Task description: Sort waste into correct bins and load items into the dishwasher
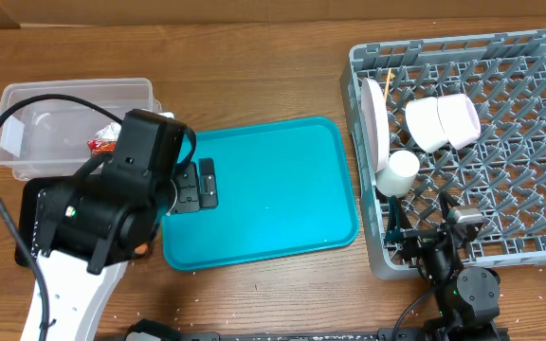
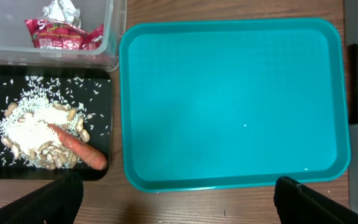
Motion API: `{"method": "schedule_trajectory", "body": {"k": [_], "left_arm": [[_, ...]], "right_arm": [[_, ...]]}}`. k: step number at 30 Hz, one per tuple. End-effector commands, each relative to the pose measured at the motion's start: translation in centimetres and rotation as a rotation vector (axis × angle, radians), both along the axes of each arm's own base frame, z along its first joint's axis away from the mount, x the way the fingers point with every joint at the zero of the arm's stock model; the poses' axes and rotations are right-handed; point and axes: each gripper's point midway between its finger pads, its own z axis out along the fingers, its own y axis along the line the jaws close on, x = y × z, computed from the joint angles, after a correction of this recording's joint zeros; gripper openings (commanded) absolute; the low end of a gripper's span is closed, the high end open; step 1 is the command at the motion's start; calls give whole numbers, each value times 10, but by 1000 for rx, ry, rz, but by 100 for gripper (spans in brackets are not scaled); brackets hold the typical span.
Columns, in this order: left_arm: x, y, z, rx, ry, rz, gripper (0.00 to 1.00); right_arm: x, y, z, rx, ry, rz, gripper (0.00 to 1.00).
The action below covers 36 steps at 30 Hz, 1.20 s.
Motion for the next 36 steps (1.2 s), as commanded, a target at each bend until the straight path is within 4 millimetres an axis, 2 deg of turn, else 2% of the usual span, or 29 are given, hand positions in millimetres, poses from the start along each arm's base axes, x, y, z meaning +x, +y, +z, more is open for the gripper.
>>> {"method": "schedule_trajectory", "body": {"k": [1, 6, 10, 13, 17, 20, 24, 27, 36], "left_arm": [[6, 2, -1, 25, 1, -3, 100], [-3, 5, 2, 15, -19, -4, 100], [-13, 31, 7, 40, -96, 51, 100], [-11, 41, 10, -53, -231, 93, 100], [-7, 34, 13, -124, -465, -57, 100], [-11, 31, 9, -100, -620, -143, 100], [-23, 35, -8, -48, -747, -172, 100], [-31, 41, -33, -12, -805, -160, 100], [-30, 51, -100, -3, -829, -110, 100]], "right_arm": [[0, 0, 3, -1, -16, 0, 100], [0, 0, 3, -1, -16, 0, 100], [0, 0, 3, -1, -16, 0, 100], [0, 0, 3, -1, -16, 0, 100], [0, 0, 3, -1, -17, 0, 100], [0, 0, 3, -1, -16, 0, 100], [0, 0, 3, -1, -16, 0, 100], [0, 0, 3, -1, -16, 0, 100], [0, 0, 3, -1, -16, 0, 100]]}}
